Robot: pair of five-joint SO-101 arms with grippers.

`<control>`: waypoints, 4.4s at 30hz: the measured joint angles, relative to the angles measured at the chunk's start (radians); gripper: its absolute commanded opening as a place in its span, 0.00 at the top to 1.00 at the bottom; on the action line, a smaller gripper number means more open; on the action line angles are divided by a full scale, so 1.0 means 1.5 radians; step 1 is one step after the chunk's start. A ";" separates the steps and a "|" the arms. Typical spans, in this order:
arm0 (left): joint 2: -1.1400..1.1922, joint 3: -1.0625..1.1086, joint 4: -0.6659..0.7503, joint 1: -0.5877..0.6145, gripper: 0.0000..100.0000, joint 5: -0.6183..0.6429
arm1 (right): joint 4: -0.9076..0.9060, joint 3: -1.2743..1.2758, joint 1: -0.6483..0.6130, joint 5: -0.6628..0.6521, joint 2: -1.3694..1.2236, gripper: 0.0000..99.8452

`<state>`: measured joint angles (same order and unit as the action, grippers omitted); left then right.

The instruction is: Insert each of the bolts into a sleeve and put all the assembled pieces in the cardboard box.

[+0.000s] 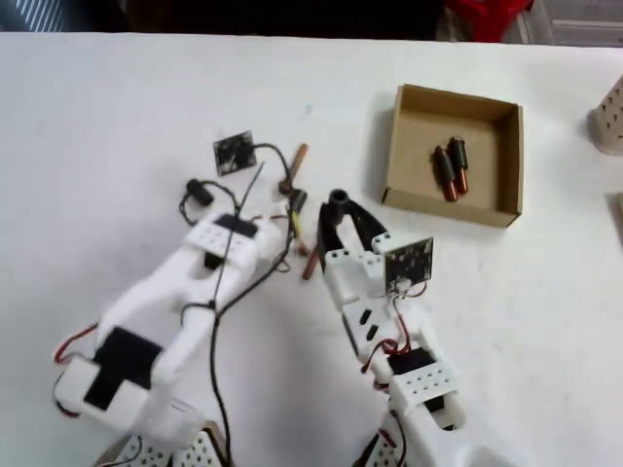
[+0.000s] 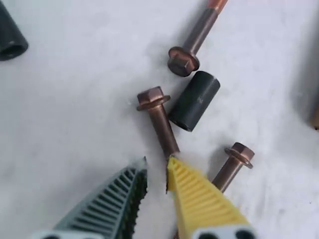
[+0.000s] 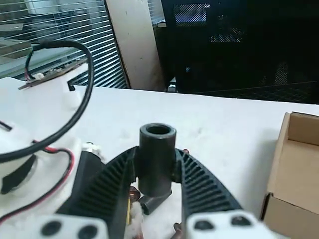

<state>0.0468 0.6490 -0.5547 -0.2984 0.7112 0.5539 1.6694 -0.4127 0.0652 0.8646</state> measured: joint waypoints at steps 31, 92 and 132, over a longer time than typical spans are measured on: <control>0.251 -0.306 -0.186 0.037 0.98 0.037 | 0.000 0.000 0.000 0.000 0.000 0.98; -0.663 0.285 0.319 -0.123 0.98 -0.386 | -0.019 0.000 0.000 0.000 0.000 0.98; -0.449 0.279 0.532 -0.155 0.98 -0.390 | -0.020 0.000 0.000 0.000 0.000 0.98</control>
<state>-0.6268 1.0679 0.2432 -0.5317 0.1266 0.5232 1.6694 -0.4127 0.0652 0.8646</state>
